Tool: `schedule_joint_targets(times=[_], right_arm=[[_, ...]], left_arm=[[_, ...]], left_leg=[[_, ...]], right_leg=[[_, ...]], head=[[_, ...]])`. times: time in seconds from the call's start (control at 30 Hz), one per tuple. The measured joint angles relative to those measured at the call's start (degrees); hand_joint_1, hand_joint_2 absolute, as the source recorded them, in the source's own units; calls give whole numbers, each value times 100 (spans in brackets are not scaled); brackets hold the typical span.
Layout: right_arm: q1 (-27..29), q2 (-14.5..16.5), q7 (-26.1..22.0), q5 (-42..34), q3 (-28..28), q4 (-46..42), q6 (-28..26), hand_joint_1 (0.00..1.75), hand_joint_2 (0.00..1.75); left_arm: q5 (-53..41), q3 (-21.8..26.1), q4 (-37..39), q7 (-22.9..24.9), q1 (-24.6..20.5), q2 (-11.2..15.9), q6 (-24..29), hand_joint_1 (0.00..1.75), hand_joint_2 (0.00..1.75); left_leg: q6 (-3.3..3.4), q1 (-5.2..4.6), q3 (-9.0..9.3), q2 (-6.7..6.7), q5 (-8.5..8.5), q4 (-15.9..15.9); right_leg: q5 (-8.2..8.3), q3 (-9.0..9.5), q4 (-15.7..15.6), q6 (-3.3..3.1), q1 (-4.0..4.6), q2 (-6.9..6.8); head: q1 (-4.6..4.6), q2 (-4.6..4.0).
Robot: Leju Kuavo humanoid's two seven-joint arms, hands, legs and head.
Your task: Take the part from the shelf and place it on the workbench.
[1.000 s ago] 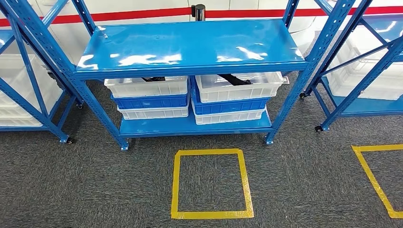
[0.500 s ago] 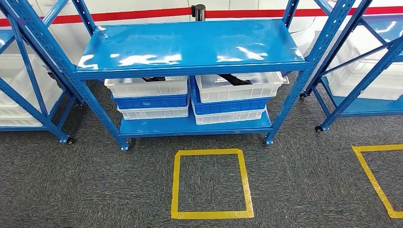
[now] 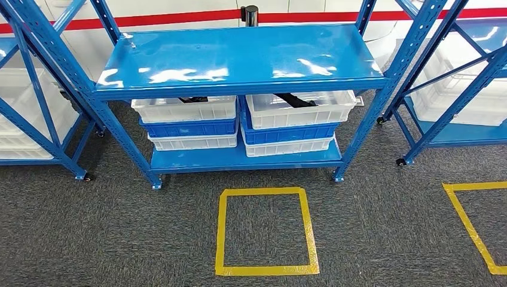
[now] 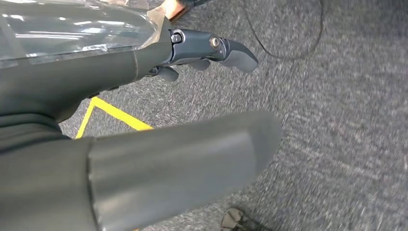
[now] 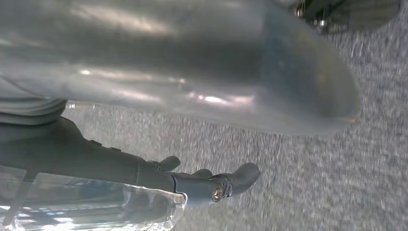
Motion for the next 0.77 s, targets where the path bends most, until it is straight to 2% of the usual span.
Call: schedule_joint_targets(times=[0.57, 0.77], right_arm=[[372, -159, -68, -1924, 1370, -383, 1301, 0, 0], [432, -192, -86, -2350, 1635, -458, 1585, 0, 0]], left_arm=[[1232, -2061, -356, 459, 451, 223, -905, 0, 0], [1500, -2460, -422, 566, 527, 266, -1106, 0, 0]], left_leg=[[3, -1, 3, 0, -8, 0], [2, -1, 5, 0, -9, -1]], right_leg=[[-3, -26, -1, 0, -1, 0], [-4, -29, -2, 1, -4, 0]], head=[[0, 0], [1, 0]])
